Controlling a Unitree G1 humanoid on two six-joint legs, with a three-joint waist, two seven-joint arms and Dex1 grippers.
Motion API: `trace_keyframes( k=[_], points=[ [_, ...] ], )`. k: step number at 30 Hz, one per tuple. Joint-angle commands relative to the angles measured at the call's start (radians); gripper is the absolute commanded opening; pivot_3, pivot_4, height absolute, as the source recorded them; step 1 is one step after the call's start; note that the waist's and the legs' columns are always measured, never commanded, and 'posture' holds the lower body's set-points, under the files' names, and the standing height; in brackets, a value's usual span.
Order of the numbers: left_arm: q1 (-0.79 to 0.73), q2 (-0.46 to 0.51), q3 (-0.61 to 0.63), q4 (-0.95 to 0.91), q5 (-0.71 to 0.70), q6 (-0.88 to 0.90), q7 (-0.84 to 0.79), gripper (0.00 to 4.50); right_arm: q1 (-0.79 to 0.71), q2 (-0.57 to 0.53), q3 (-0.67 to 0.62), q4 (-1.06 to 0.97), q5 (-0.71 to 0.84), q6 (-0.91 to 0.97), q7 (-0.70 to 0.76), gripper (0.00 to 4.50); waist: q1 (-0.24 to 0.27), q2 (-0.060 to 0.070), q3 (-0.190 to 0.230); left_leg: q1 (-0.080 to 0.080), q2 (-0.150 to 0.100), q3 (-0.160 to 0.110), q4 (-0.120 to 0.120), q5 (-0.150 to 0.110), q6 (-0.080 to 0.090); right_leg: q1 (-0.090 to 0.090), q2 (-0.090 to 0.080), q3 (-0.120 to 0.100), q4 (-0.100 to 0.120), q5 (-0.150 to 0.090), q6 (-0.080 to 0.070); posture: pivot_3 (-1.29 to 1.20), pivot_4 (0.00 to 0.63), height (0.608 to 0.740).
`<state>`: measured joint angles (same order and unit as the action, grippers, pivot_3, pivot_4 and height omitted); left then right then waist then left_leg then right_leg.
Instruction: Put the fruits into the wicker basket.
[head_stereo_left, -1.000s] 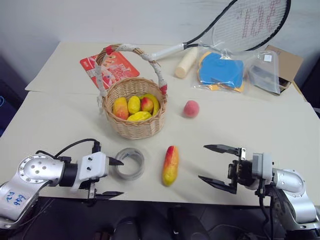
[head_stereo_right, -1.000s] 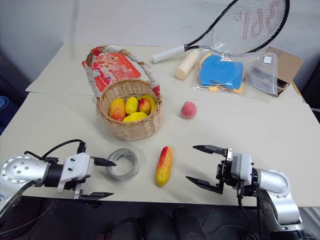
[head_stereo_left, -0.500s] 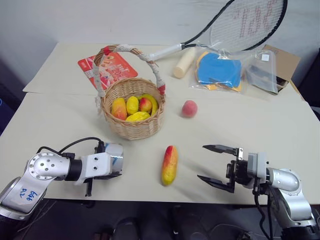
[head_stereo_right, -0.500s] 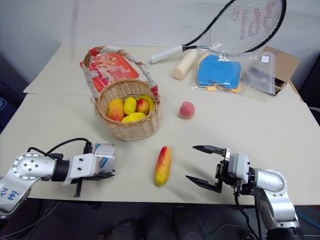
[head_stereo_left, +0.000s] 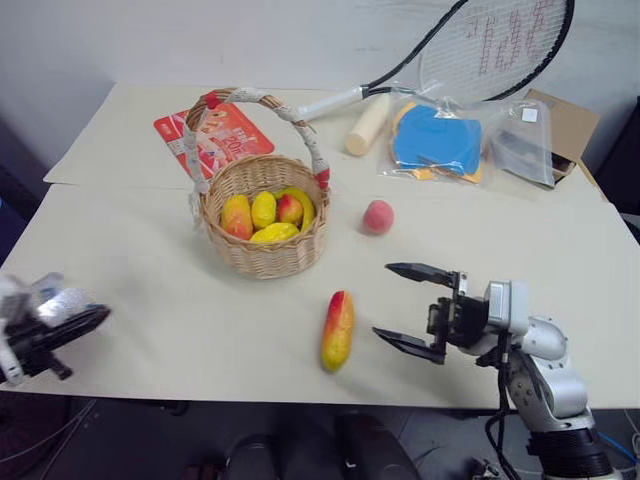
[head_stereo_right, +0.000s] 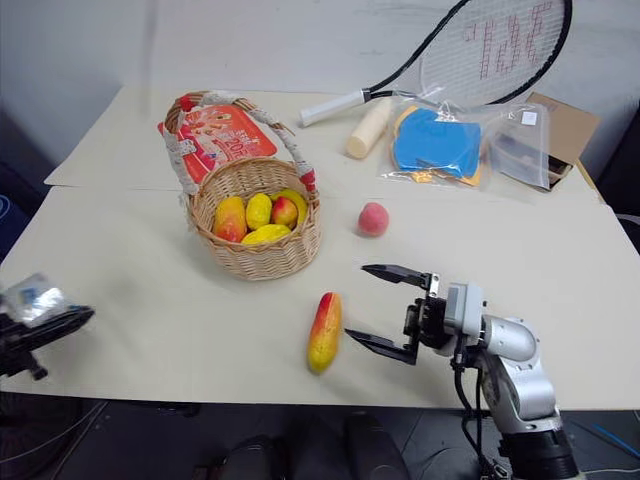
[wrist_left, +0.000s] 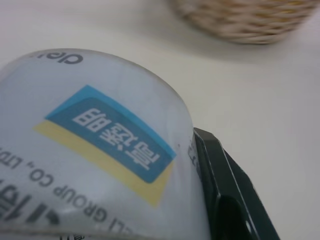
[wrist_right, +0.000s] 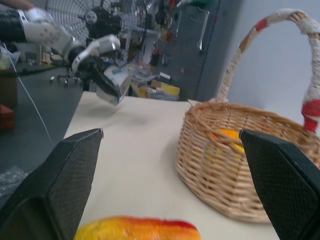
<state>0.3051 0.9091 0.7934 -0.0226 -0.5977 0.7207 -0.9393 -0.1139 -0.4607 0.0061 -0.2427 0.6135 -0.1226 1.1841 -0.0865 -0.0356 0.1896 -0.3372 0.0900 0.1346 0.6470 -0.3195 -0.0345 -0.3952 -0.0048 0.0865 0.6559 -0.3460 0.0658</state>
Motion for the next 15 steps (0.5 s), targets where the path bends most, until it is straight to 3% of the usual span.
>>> trace_keyframes(
  k=[1, 6, 15],
  points=[
    [-0.004, 0.068, -0.006, 0.091, 0.028, 0.045, -0.006, 0.07, -0.021, -0.004, 0.007, -0.034, 0.015, 0.031, -0.006, 4.50, 0.004, -0.004, -0.001, -0.001, 0.000, 0.000, 0.000, 0.000, 0.000, 0.000, -0.001, -0.001, 0.000, 0.000, 0.000, 0.00, 0.150, 0.740],
    [-0.037, 0.114, -0.066, 0.144, 0.046, 0.059, -0.030, 0.07, -0.038, -0.010, 0.013, -0.027, 0.012, 0.067, -0.008, 4.50, 0.003, -0.004, -0.001, -0.001, 0.000, 0.000, 0.000, -0.002, -0.001, -0.001, -0.005, -0.009, 0.000, -0.001, -0.001, 0.00, 0.150, 0.740],
    [-0.103, 0.124, -0.034, 0.147, 0.071, 0.010, -0.001, 2.83, -0.026, -0.035, -0.007, 0.015, -0.014, 0.084, -0.006, 4.50, 0.002, -0.003, -0.001, -0.004, 0.005, -0.002, 0.000, -0.004, -0.005, -0.003, -0.007, -0.025, 0.000, -0.003, -0.006, 0.00, 0.150, 0.740]
  ],
)
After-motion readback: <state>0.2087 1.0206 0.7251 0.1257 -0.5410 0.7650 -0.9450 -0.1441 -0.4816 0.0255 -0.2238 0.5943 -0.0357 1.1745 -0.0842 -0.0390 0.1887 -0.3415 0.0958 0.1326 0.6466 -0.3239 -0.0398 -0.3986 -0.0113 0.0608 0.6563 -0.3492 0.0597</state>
